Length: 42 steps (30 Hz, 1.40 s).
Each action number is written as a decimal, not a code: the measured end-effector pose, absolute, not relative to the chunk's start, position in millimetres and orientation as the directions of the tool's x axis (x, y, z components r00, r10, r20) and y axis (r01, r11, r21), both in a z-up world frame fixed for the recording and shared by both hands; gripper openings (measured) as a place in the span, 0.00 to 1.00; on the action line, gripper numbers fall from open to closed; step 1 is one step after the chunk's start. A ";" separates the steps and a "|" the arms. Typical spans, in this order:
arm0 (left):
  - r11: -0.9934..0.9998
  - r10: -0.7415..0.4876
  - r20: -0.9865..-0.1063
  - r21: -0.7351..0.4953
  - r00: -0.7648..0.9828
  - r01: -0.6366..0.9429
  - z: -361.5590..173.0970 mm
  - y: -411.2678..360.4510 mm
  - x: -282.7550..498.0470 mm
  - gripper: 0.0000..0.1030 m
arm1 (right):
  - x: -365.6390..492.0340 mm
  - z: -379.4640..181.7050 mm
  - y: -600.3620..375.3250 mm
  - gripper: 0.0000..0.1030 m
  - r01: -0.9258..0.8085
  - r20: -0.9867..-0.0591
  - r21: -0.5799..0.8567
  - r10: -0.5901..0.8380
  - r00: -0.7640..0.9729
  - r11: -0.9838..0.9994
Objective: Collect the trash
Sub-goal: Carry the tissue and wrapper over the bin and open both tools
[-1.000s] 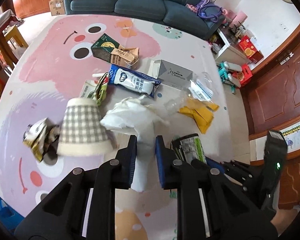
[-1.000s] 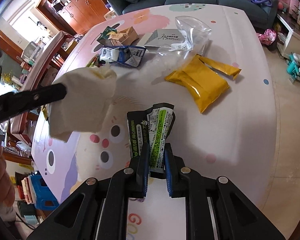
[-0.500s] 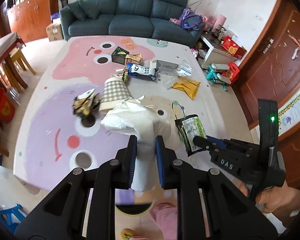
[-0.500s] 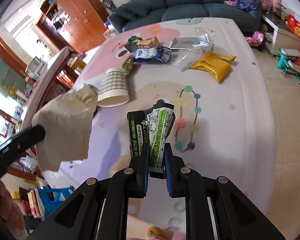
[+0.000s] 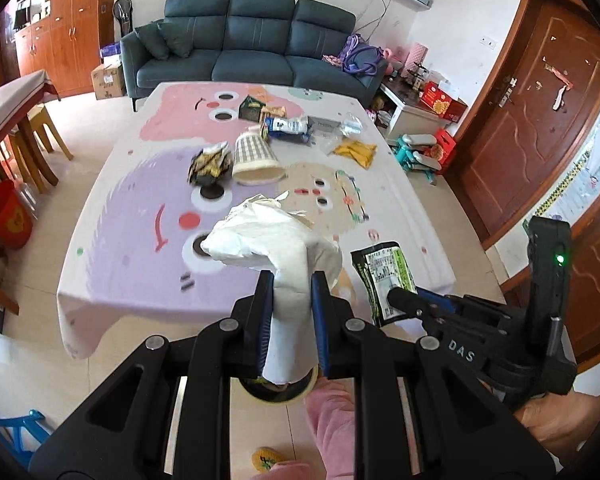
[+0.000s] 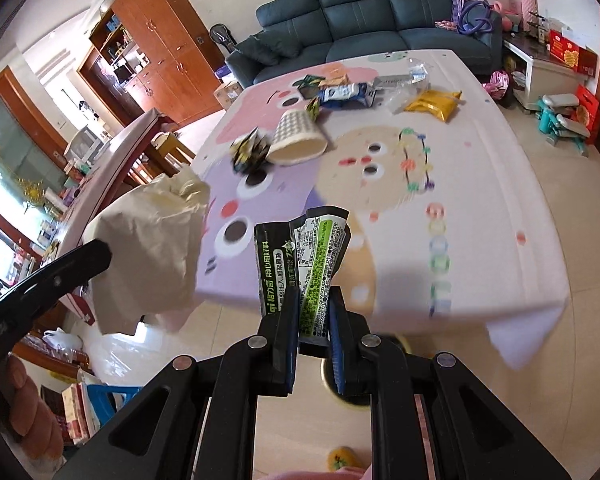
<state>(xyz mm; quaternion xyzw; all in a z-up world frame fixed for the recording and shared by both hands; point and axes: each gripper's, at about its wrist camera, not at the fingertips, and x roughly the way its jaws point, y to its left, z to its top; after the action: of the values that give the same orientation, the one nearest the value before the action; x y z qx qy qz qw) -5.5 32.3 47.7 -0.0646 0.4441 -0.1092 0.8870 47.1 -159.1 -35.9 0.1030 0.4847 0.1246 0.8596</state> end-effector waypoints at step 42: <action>0.983 -0.175 -0.961 -0.182 0.216 -0.014 -327.0 -22.9 -8.4 0.16 | -0.6 -352.2 -201.0 0.14 0.092 -0.949 0.293 0.277 0.152 0.952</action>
<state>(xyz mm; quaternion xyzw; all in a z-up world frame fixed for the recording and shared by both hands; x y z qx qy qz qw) -8.4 -22.9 -327.0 -0.0756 0.6241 -0.0519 0.7760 -0.6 -201.0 -352.2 0.1422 0.6483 0.0621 0.7454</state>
